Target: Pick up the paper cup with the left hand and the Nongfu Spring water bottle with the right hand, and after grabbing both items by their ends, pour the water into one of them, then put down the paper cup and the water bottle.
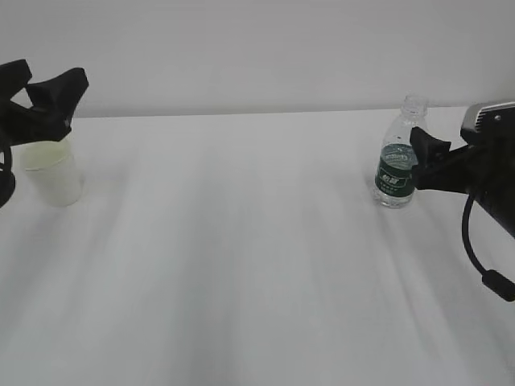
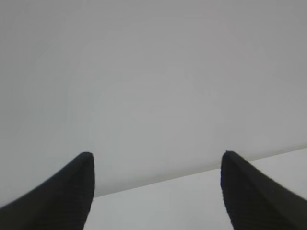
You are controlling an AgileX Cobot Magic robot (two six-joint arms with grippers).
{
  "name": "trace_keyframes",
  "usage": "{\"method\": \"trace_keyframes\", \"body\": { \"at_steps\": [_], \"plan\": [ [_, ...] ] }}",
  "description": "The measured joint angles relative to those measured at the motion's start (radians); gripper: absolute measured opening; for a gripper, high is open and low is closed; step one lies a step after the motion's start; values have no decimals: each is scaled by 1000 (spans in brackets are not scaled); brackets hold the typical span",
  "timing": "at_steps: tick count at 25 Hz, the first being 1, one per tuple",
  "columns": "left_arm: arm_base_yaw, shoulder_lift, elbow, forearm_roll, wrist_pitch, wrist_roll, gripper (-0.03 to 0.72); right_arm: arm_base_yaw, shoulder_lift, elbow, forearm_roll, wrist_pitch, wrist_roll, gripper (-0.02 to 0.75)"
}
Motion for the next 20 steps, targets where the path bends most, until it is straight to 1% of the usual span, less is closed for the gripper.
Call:
{"method": "trace_keyframes", "body": {
  "at_steps": [7, 20],
  "plan": [
    [0, -134, 8, -20, 109, 3, 588, 0, -109, 2, 0, 104, 0, 561],
    [0, -385, 8, -20, 337, 4, 588, 0, -321, 10, 0, 304, 0, 561]
  ]
}}
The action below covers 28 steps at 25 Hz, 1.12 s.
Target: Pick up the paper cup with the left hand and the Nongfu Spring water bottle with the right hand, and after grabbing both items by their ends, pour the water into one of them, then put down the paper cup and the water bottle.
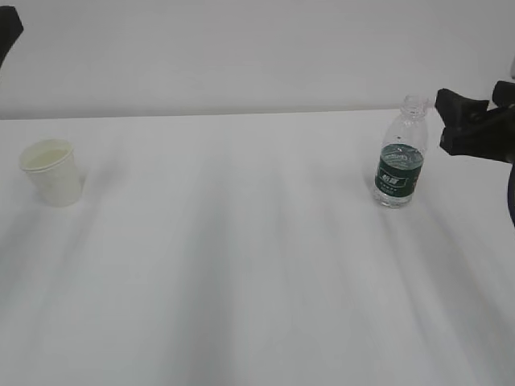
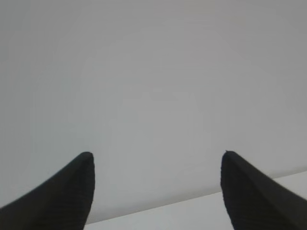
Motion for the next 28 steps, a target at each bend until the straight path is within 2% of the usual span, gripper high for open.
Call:
{"method": "trace_keyframes", "body": {
  "at_steps": [21, 28],
  "plan": [
    [0, -471, 8, -2, 458, 0, 588, 0, -373, 4, 0, 352, -48, 561],
    [0, -587, 8, -2, 546, 0, 588, 0, -516, 4, 0, 465, -67, 561]
  ]
}}
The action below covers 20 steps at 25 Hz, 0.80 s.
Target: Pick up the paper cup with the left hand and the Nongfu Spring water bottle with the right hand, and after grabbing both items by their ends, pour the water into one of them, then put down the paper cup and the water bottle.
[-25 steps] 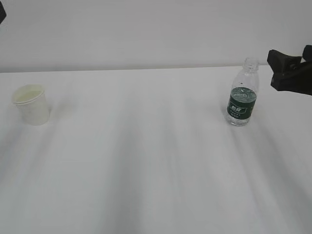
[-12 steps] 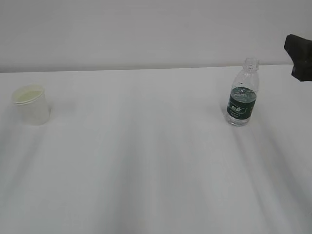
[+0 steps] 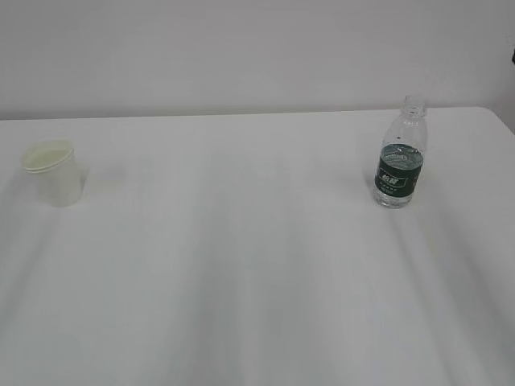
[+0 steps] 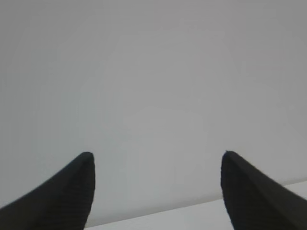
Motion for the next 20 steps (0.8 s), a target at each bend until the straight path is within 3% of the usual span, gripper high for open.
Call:
{"method": "trace_keyframes", "body": {
  "at_steps": [20],
  "plan": [
    [0, -264, -6, 0, 294, 0, 587, 0, -336, 7, 0, 306, -15, 561]
  ]
}}
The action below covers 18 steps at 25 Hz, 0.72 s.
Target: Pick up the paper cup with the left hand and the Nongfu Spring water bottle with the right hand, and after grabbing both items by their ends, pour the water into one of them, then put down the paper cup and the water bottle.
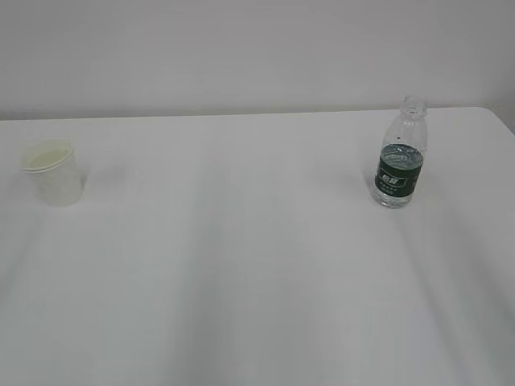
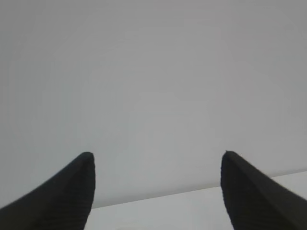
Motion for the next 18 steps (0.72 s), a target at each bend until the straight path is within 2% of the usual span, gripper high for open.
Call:
{"method": "trace_keyframes", "body": {
  "at_steps": [10, 18],
  "plan": [
    [0, -54, -8, 0, 110, 0, 587, 0, -124, 0, 0, 165, -1, 561],
    [-2, -67, -153, 0, 376, 0, 587, 0, -262, 0, -34, 337, -2, 561]
  ]
}}
